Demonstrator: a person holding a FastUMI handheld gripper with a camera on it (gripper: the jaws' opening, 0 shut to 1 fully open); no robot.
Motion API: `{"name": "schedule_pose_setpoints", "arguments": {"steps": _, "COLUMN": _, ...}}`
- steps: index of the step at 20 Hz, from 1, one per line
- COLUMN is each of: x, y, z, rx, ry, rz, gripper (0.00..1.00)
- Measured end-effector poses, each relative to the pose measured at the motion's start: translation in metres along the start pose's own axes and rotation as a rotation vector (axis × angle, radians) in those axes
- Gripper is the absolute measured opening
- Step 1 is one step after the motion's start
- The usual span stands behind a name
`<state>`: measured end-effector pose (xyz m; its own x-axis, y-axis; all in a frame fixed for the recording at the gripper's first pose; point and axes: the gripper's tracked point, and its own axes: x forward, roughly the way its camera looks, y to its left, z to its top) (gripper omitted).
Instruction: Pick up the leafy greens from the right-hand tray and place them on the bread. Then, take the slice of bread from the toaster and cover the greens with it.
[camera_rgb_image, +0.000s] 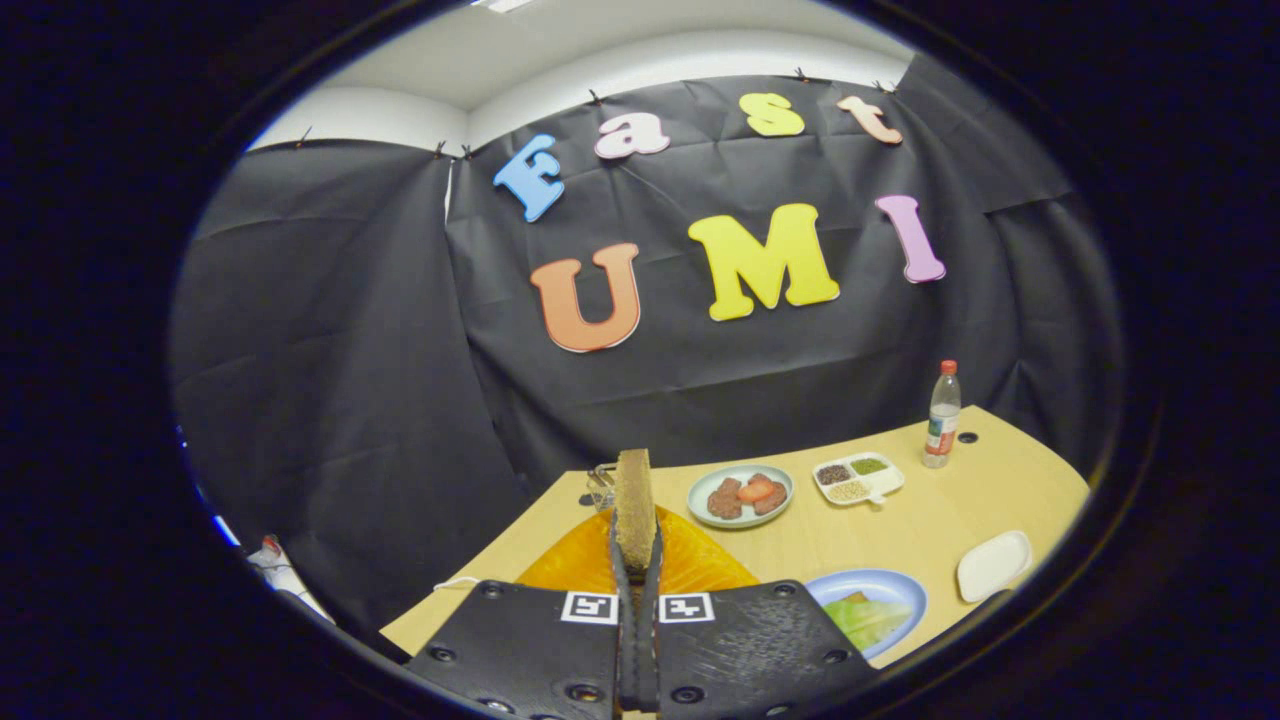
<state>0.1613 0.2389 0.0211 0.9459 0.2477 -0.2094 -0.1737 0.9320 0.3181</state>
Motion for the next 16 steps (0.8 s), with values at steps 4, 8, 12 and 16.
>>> {"name": "schedule_pose_setpoints", "arguments": {"steps": 4, "x": -0.022, "y": -0.044, "z": 0.000, "rx": -0.039, "ry": -0.009, "rz": -0.042, "gripper": 0.00}}
{"name": "schedule_pose_setpoints", "arguments": {"steps": 8, "x": -0.031, "y": -0.099, "z": -0.014, "rx": -0.007, "ry": 0.006, "rz": -0.106, "gripper": 0.00}}
{"name": "schedule_pose_setpoints", "arguments": {"steps": 12, "x": -0.024, "y": -0.134, "z": -0.049, "rx": 0.010, "ry": 0.056, "rz": -0.142, "gripper": 0.00}}
{"name": "schedule_pose_setpoints", "arguments": {"steps": 16, "x": -0.008, "y": -0.147, "z": -0.092, "rx": 0.018, "ry": 0.109, "rz": -0.162, "gripper": 0.00}}
